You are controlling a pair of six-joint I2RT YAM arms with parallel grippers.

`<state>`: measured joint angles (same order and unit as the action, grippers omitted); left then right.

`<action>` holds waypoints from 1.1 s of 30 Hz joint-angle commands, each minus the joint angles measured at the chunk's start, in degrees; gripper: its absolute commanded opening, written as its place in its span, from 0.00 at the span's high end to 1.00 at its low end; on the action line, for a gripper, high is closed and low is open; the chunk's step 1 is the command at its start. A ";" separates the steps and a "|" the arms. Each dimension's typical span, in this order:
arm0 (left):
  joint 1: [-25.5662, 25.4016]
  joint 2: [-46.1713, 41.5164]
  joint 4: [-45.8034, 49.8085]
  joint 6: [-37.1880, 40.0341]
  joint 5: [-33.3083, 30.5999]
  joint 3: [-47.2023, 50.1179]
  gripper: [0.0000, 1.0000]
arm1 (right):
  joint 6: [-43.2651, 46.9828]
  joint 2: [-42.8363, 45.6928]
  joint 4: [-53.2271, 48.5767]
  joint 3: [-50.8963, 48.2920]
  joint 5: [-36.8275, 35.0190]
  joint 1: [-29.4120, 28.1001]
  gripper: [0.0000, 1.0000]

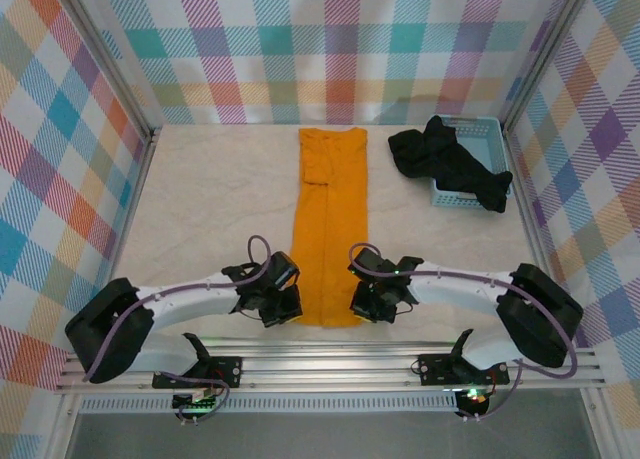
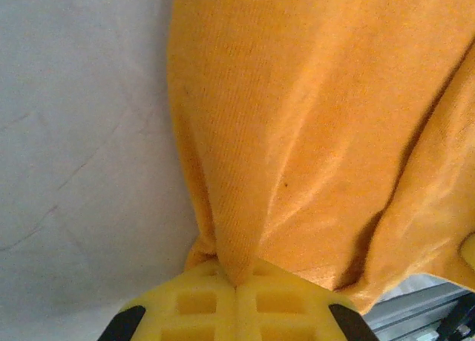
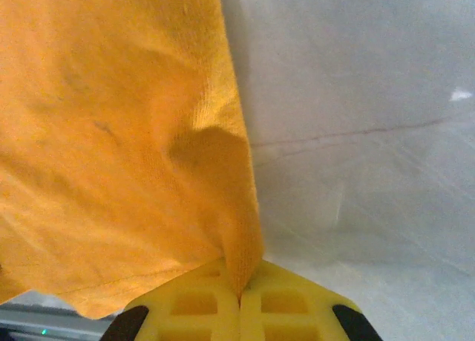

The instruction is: Fold and stack the t-shirts

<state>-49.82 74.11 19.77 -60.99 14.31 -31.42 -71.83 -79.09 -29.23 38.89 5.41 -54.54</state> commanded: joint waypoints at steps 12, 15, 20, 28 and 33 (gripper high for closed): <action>-2.57 -12.33 6.93 -5.37 -4.64 -2.06 1.00 | -0.86 7.11 -8.04 4.26 -1.88 -1.00 1.00; -1.13 -12.89 8.68 -4.84 -7.06 -6.42 1.00 | 1.05 7.09 -9.68 8.13 -2.16 1.64 1.00; 6.21 -9.92 6.87 -3.09 -7.35 -11.54 1.00 | 7.45 2.59 -9.54 15.34 -0.03 9.54 1.00; 17.57 6.27 1.56 4.73 -2.30 -25.28 1.00 | 16.72 -10.19 -9.59 31.09 2.92 20.41 1.00; 21.08 15.82 1.24 8.33 -1.24 -33.62 1.00 | 18.73 -17.27 -9.31 37.20 3.61 24.47 1.00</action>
<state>-30.37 87.20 21.87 -56.64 11.49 -61.34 -56.36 -94.04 -37.32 73.60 7.64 -31.62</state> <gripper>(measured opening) 0.049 0.047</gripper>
